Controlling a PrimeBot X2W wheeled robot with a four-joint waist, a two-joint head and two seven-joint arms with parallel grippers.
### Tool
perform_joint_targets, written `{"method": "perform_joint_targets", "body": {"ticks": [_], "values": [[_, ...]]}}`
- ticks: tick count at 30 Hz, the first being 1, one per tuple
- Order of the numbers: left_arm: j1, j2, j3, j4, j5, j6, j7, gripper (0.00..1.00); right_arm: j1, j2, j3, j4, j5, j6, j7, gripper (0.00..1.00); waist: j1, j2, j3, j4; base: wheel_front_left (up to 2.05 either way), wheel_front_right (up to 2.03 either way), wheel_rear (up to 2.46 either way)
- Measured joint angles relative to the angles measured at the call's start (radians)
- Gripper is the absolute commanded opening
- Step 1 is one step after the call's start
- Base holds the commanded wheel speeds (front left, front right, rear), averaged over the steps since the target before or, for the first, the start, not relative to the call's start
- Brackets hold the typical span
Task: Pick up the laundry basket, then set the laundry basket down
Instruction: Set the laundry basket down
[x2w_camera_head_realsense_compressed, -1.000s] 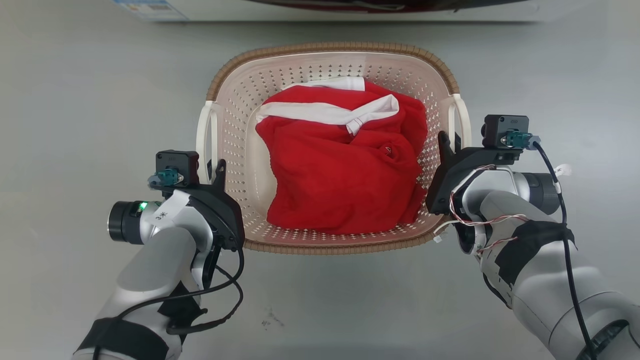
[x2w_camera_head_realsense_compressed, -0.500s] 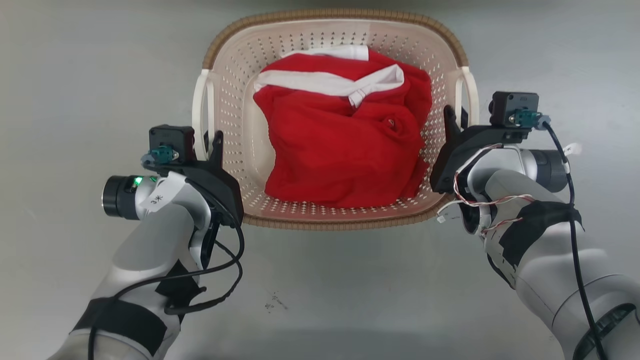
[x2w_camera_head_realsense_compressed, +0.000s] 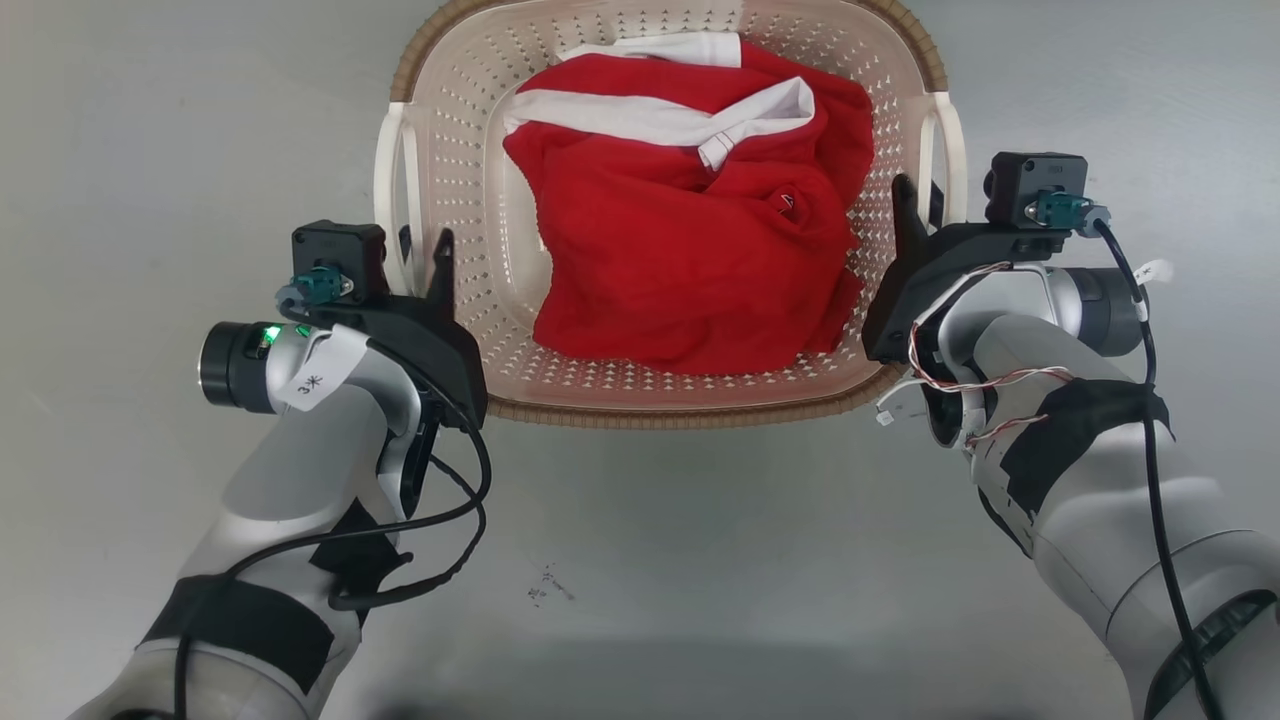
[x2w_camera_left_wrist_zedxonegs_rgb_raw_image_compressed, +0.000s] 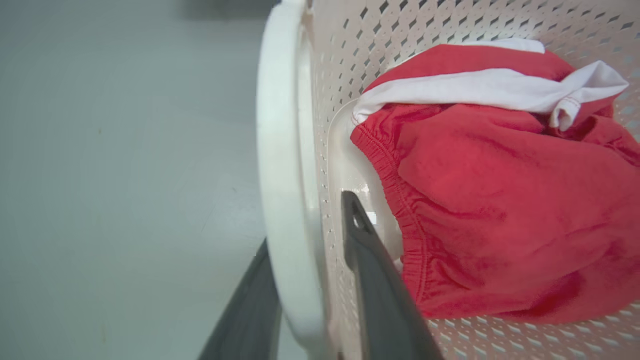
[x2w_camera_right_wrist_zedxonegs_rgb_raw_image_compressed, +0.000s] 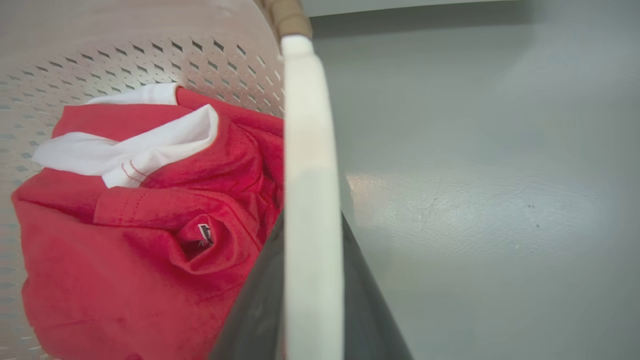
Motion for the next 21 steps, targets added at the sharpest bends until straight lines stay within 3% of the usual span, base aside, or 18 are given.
{"method": "perform_joint_targets", "body": {"ticks": [1, 2, 21], "values": [[-0.001, -0.002, 0.0, 0.001, 0.0, 0.0, 0.0, 0.83, 0.0, 0.002, 0.0, 0.0, 0.0, 0.002, -0.003, 1.0, 0.0, 0.0, 0.0, 0.0, 0.0, 0.0, 0.0], [-0.004, -0.004, 0.0, 0.002, 0.001, 0.0, -0.001, 1.0, 0.0, 0.004, 0.0, 0.001, 0.0, 0.003, -0.004, 1.0, 0.0, 0.0, 0.001, 0.001, 0.0, 0.0, 0.0], [-0.009, 0.013, 0.018, 0.021, 0.007, -0.01, -0.018, 1.0, 0.008, 0.009, -0.003, 0.026, -0.005, 0.017, -0.026, 1.0, 0.0, 0.0, -0.073, -0.009, 0.0, 0.0, 0.0]]}}
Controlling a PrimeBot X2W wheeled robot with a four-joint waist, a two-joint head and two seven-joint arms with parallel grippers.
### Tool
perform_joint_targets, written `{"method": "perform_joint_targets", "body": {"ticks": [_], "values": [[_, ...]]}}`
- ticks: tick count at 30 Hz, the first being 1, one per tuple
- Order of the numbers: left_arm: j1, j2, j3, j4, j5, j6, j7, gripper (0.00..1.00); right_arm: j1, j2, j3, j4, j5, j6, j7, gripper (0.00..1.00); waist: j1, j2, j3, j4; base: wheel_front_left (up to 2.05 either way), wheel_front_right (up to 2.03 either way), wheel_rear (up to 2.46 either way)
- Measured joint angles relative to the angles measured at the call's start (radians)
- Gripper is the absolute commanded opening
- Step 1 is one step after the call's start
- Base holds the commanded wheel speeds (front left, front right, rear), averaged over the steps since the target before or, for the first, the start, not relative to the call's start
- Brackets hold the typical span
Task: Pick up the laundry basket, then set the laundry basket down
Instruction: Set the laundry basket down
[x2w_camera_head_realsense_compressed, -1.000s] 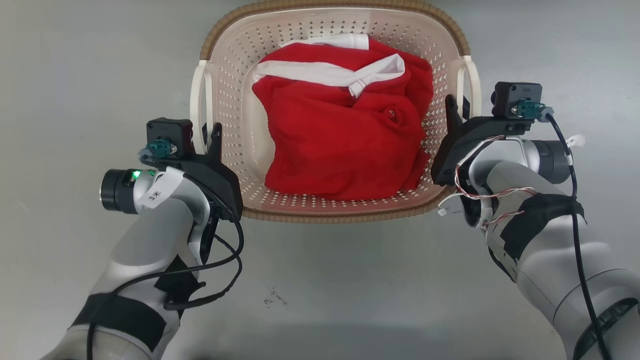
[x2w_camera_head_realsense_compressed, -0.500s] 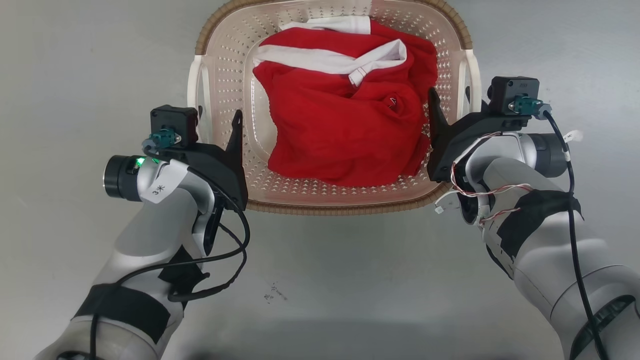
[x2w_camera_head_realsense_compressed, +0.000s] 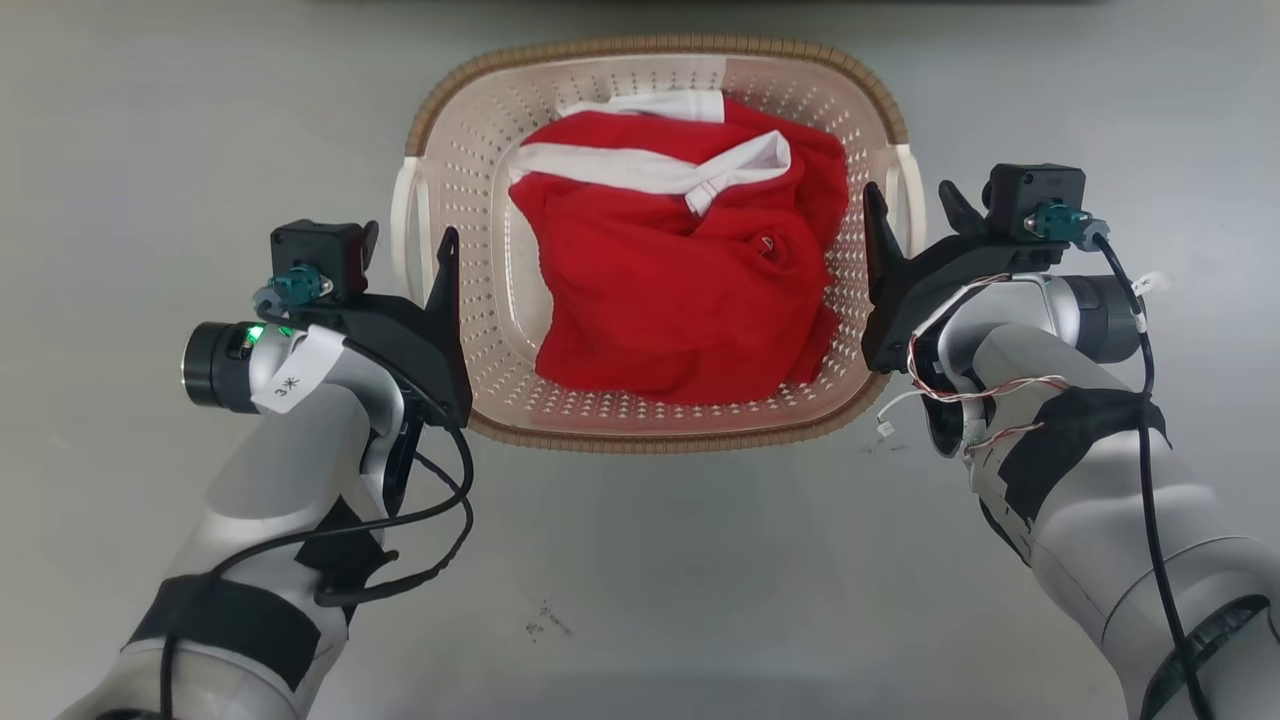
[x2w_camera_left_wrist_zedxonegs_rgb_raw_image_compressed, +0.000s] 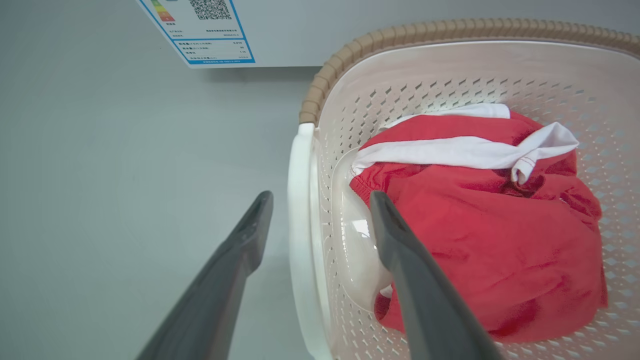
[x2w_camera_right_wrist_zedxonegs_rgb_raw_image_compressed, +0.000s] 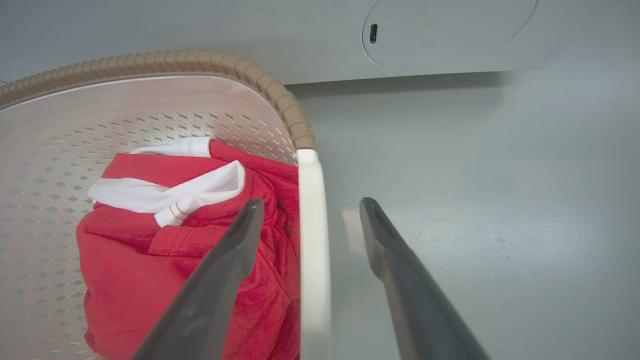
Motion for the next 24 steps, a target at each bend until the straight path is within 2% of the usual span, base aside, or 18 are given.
{"method": "perform_joint_targets", "body": {"ticks": [11, 20, 24], "values": [[0.105, 0.021, 0.09, -0.07, -0.036, -0.034, 0.0, 1.0, 0.04, -0.003, -0.037, -0.03, -0.005, 0.053, -0.009, 1.0, 0.0, 0.0, -0.126, -0.008, 0.0, 0.0, 0.0], [0.236, 0.036, 0.189, -0.193, -0.065, -0.042, 0.0, 1.0, 0.137, -0.007, -0.136, -0.098, 0.0, 0.069, -0.009, 1.0, -0.0001, 0.0, -0.251, -0.019, 0.0, 0.0, 0.0], [0.31, 0.038, 0.23, -0.255, -0.061, -0.032, 0.0, 1.0, 0.197, -0.016, -0.179, -0.13, -0.001, 0.069, -0.009, 1.0, -0.0001, -0.0001, -0.309, -0.025, 0.0, 0.0, 0.0]]}}
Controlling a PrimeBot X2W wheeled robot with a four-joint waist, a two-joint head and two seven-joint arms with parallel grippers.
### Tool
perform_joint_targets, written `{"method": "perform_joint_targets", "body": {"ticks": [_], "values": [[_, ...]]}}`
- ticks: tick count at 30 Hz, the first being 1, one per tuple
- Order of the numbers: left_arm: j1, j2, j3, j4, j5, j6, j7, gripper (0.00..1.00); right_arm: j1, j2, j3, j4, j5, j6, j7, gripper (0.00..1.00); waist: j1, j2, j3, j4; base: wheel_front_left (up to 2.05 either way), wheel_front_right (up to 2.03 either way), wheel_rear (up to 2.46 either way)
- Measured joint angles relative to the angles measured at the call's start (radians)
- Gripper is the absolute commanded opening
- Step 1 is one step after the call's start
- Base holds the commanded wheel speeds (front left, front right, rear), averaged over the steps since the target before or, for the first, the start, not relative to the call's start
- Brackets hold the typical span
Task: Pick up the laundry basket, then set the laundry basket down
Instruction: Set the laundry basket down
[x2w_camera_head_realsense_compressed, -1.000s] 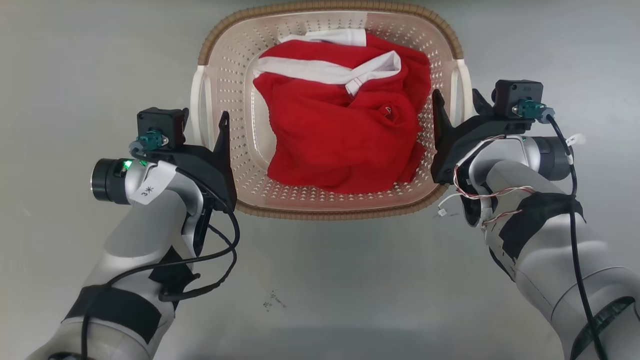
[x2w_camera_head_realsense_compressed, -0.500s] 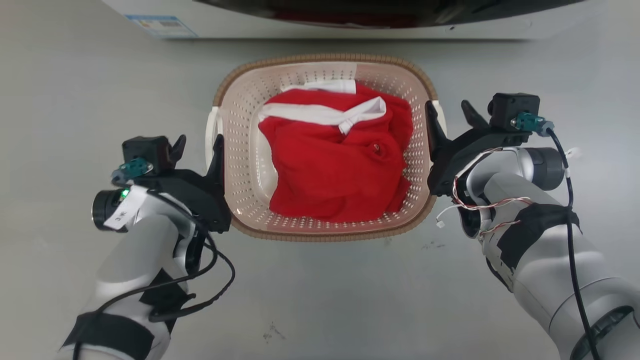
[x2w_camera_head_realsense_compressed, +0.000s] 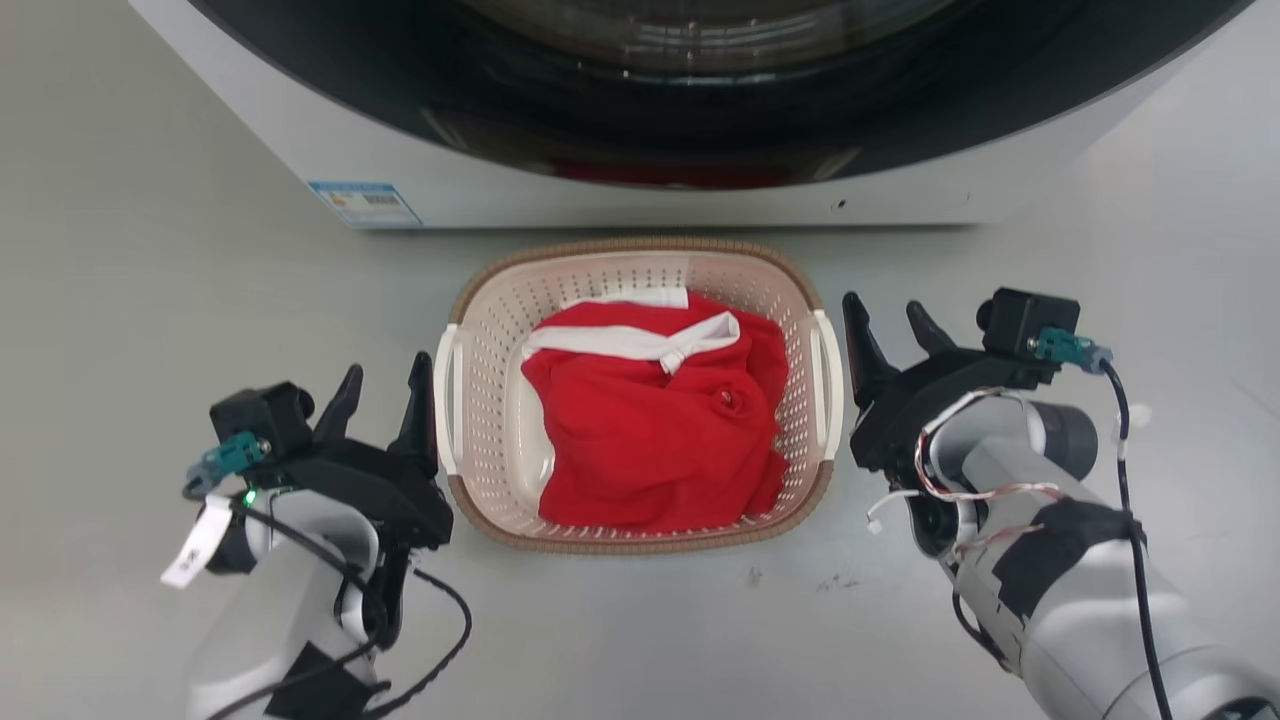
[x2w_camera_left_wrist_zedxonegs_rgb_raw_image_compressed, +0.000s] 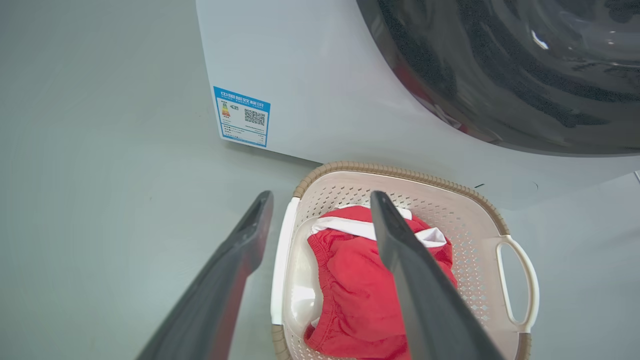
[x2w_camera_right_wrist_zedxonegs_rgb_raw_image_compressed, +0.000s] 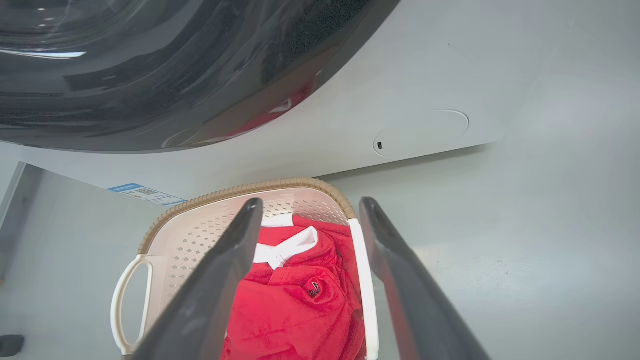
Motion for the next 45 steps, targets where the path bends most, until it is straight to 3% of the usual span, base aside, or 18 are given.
{"method": "perform_joint_targets", "body": {"ticks": [10, 17, 30, 45], "values": [[0.222, 0.008, 0.09, -0.183, 0.059, 0.028, 0.0, 1.0, 0.173, -0.019, -0.078, -0.102, -0.064, -0.002, 0.0, 1.0, 0.0001, 0.0, -0.146, -0.013, 0.0, 0.0, 0.0], [0.409, 0.023, 0.135, -0.339, 0.166, 0.088, 0.0, 1.0, 0.337, -0.032, -0.137, -0.217, -0.142, -0.028, 0.0, 1.0, 0.0, -0.0001, -0.265, -0.022, 0.0, 0.0, 0.0], [0.761, 0.02, 0.2, -0.573, 0.251, 0.122, 0.0, 1.0, 0.637, -0.05, -0.221, -0.441, -0.291, -0.064, 0.0, 1.0, 0.0, -0.0001, -0.471, -0.043, 0.0, 0.0, 0.0], [0.903, -0.003, 0.237, -0.802, 0.321, 0.132, 0.0, 1.0, 0.84, -0.064, -0.341, -0.707, -0.445, -0.09, 0.0, 1.0, 0.0001, 0.0, -0.572, -0.082, 0.0, 0.0, 0.0]]}}
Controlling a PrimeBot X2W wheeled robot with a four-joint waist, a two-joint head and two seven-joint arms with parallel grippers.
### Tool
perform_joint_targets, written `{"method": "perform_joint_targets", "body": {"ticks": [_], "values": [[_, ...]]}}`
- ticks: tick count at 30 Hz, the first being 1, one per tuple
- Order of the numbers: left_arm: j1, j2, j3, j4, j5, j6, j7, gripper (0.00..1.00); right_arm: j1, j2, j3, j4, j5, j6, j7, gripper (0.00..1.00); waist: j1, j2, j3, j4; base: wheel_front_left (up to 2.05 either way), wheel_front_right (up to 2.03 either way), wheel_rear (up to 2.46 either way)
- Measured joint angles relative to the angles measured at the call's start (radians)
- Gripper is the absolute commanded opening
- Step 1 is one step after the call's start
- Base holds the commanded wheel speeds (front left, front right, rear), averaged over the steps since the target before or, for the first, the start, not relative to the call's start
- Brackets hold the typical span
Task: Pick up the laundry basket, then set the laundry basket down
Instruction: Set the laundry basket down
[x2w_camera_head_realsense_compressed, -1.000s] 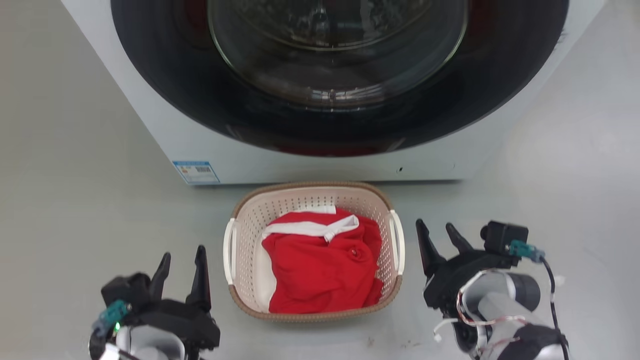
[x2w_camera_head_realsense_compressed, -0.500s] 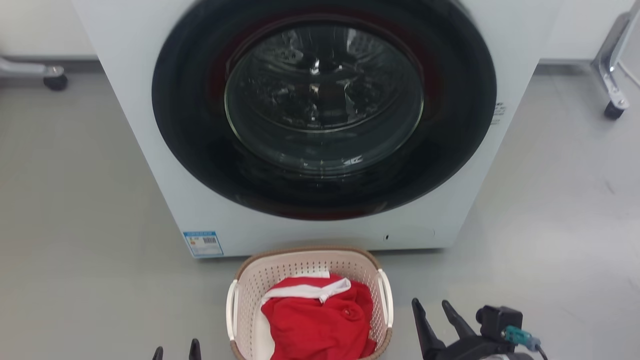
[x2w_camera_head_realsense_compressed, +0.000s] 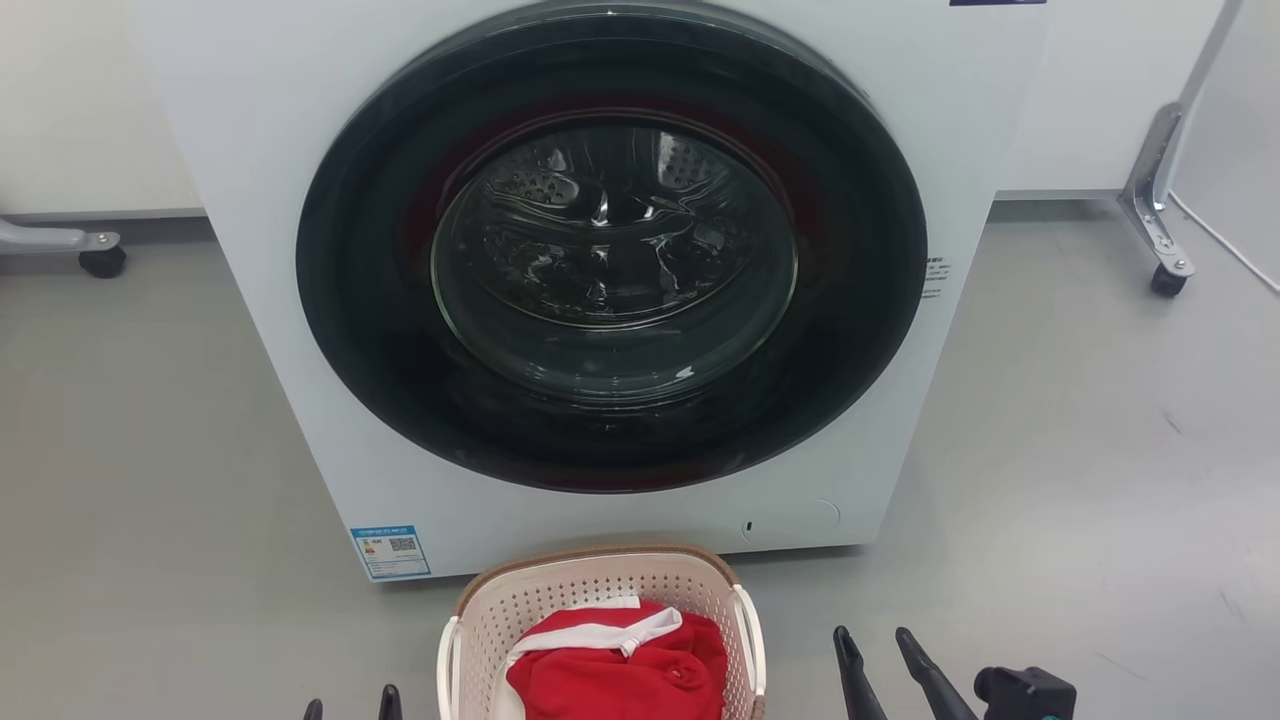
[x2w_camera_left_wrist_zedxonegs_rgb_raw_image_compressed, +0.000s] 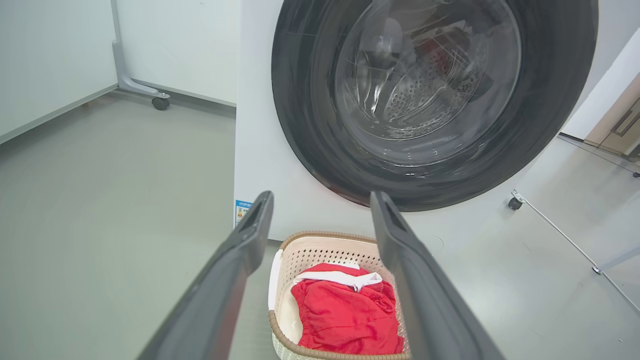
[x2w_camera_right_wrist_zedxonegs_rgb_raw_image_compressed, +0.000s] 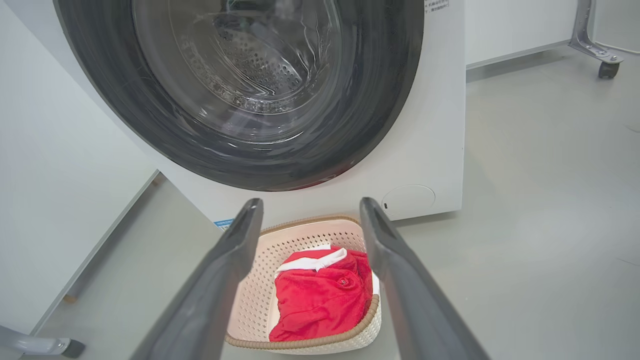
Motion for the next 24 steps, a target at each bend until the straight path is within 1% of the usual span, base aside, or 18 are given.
{"method": "perform_joint_targets", "body": {"ticks": [3, 10, 19, 24], "values": [[0.02, -0.004, 0.006, -0.029, 0.02, 0.007, 0.0, 1.0, 0.034, 0.0, -0.021, -0.037, -0.022, -0.007, 0.0, 1.0, 0.0001, 0.0001, -0.001, -0.006, 0.0, 0.0, 0.0], [0.044, -0.005, 0.006, -0.061, 0.04, 0.007, 0.0, 1.0, 0.085, 0.001, -0.066, -0.094, -0.07, -0.008, 0.0, 1.0, 0.0001, 0.0001, 0.004, -0.016, 0.0, 0.0, 0.0], [0.058, -0.006, 0.017, -0.087, 0.05, 0.007, 0.0, 1.0, 0.106, 0.013, -0.125, -0.156, -0.133, -0.009, 0.0, 1.0, 0.0001, 0.0001, 0.016, -0.027, 0.0, 0.0, 0.0], [0.057, -0.006, 0.018, -0.093, 0.059, 0.008, 0.0, 1.0, 0.108, 0.017, -0.148, -0.17, -0.164, -0.009, 0.0, 1.0, 0.0001, 0.0001, 0.022, -0.027, 0.0, 0.0, 0.0]]}}
